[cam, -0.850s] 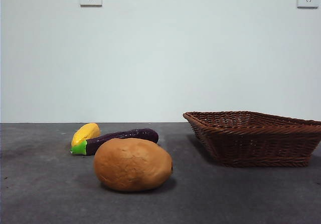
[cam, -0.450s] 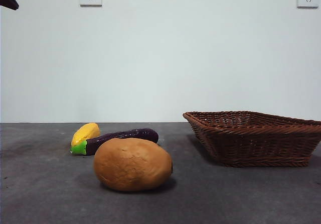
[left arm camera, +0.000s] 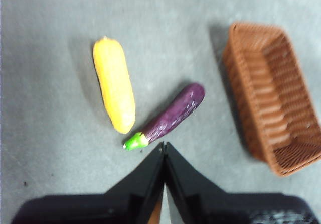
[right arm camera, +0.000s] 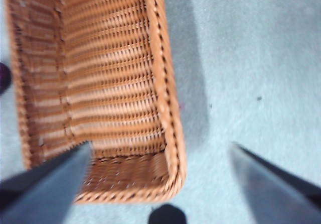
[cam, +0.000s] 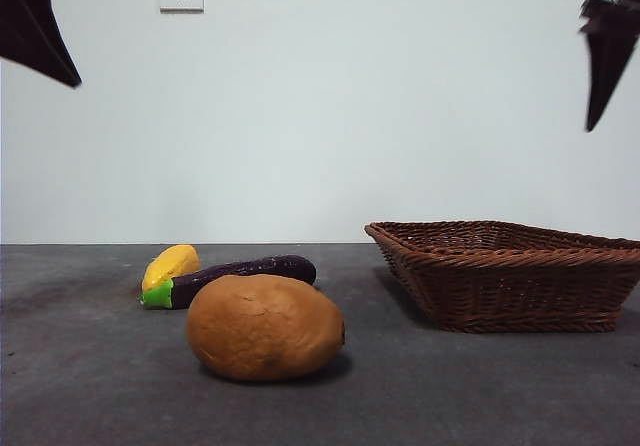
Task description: Help me put the vegetables on the table into the basket
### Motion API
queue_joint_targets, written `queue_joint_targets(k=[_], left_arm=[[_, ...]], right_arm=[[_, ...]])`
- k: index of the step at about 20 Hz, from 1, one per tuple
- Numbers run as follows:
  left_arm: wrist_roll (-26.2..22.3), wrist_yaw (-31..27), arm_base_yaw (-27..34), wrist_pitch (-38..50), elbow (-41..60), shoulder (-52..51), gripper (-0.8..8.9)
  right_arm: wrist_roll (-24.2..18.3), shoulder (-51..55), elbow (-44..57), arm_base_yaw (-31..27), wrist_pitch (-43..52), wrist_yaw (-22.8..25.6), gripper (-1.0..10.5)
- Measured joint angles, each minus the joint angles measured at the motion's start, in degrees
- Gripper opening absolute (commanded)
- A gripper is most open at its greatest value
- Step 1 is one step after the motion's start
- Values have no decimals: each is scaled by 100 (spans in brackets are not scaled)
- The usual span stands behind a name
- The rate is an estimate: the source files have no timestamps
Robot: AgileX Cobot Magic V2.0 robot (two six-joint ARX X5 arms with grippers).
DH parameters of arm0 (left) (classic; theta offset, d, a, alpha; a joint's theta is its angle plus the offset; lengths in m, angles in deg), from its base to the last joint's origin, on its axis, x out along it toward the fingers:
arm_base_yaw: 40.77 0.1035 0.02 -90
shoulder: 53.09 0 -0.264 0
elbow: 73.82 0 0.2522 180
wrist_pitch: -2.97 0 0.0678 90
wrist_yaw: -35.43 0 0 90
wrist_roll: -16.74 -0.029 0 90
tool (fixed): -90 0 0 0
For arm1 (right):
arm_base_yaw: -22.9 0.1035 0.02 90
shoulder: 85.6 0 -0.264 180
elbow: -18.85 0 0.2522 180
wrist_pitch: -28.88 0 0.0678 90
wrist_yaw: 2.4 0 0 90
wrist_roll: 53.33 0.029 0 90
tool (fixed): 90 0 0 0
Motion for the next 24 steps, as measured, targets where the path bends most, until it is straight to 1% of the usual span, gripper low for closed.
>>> queue_joint_targets(k=[7,9,13,15,17,19,21,24], left_arm=[[-354,-13,-140,212,0,608,0],[-428,-13,-142,422,0,719,-1],[-476,-13,-144,697,0,752,-3],[-496,-13,-149,675,0,754,-3],[-501,-13,-184,599,0,754,-3],[-501,-15,-210,555,0,754,-3],[-501,-15,-254,555,0,754,-3],[-503,2,-343,509,0,754,-3]], right_arm=[[-302,-1558,-1082,232,-192,-146,561],[-398,-1923,-1300,304,-264,-129,525],[-474,-2608,-1567,343,-293,-85,524],[-494,-2793,-1576,341,-286,-83,414],[-575,-2883,-1576,341,-295,-83,237],[-645,-2933,-1578,337,-299,-83,86],[-721,-3018,-1587,339,-304,-85,-18],[-776,-3093,-1600,339,-330,-129,-17]])
